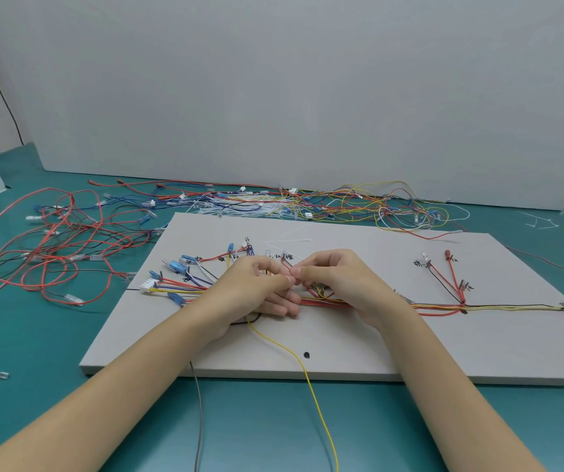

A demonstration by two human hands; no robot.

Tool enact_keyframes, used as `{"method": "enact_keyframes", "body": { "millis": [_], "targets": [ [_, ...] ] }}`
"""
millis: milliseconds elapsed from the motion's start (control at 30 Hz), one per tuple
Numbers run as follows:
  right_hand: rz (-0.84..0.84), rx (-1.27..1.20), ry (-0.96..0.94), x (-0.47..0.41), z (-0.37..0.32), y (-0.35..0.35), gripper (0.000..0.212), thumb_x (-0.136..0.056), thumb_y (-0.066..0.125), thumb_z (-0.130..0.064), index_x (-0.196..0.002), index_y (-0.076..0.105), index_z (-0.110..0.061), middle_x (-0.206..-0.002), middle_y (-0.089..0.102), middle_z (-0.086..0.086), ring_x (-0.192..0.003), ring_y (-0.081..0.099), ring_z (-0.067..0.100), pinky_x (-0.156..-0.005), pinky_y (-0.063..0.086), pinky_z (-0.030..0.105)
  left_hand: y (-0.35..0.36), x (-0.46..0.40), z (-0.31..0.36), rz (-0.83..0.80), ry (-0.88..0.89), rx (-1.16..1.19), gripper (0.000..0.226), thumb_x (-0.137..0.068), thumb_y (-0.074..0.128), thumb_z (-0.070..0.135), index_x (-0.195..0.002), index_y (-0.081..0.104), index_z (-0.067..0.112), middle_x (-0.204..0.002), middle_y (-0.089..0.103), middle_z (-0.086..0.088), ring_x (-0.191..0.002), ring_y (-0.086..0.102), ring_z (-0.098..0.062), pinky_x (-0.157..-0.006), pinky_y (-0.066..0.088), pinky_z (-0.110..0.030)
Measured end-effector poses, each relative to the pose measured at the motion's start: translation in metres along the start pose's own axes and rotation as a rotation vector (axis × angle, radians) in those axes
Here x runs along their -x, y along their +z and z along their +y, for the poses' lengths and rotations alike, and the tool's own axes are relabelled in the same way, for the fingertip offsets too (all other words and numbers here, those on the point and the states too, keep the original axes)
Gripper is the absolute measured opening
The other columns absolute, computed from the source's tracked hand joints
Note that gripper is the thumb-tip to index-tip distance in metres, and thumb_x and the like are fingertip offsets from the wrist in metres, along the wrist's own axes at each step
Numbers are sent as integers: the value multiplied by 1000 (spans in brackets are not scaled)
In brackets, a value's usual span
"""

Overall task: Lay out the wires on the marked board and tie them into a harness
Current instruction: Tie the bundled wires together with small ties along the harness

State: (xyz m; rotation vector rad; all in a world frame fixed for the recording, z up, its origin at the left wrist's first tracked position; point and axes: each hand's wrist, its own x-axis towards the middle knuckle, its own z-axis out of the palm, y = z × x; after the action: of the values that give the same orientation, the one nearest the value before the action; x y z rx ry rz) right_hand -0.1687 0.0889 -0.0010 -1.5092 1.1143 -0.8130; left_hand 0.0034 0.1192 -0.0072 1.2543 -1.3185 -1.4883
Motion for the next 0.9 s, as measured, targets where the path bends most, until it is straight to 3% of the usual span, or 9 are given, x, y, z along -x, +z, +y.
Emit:
{"method": "enact_keyframes", "body": {
  "millis": [167,367,600,900],
  "targets": [
    [8,26,16,0,0,-2,9,-84,72,-13,-89,75,-6,-72,66,4,-64,56,9,-62,42,15,-4,1,3,-41,-38,80,10,-83,72,4,-92,67,5,-86,74,-17,-80,74,-27,-63,57,-21],
    [15,3,12,-1,1,-3,16,-83,74,-14,-90,74,0,-66,63,3,-59,53,8,-56,41,12,-1,2,1,-5,-31,47,8,-85,70,5,-91,69,0,-84,75,-17,-75,74,-23,-61,58,-19],
    [4,-17,24,-3,3,-6,11,-83,74,-16,-87,76,-6,-75,71,3,-68,57,10,-66,45,18,3,3,1,53,-34,32,8,-85,68,7,-86,70,-1,-82,75,-17,-74,75,-25,-57,57,-19],
    [-28,7,23,-2,2,-7,14,-82,76,-16,-89,76,-4,-63,68,-4,-53,52,1,-51,39,9,6,3,1,89,-16,23,8,-86,68,7,-84,69,0,-81,75,-17,-73,75,-25,-57,57,-18]
  ]
}}
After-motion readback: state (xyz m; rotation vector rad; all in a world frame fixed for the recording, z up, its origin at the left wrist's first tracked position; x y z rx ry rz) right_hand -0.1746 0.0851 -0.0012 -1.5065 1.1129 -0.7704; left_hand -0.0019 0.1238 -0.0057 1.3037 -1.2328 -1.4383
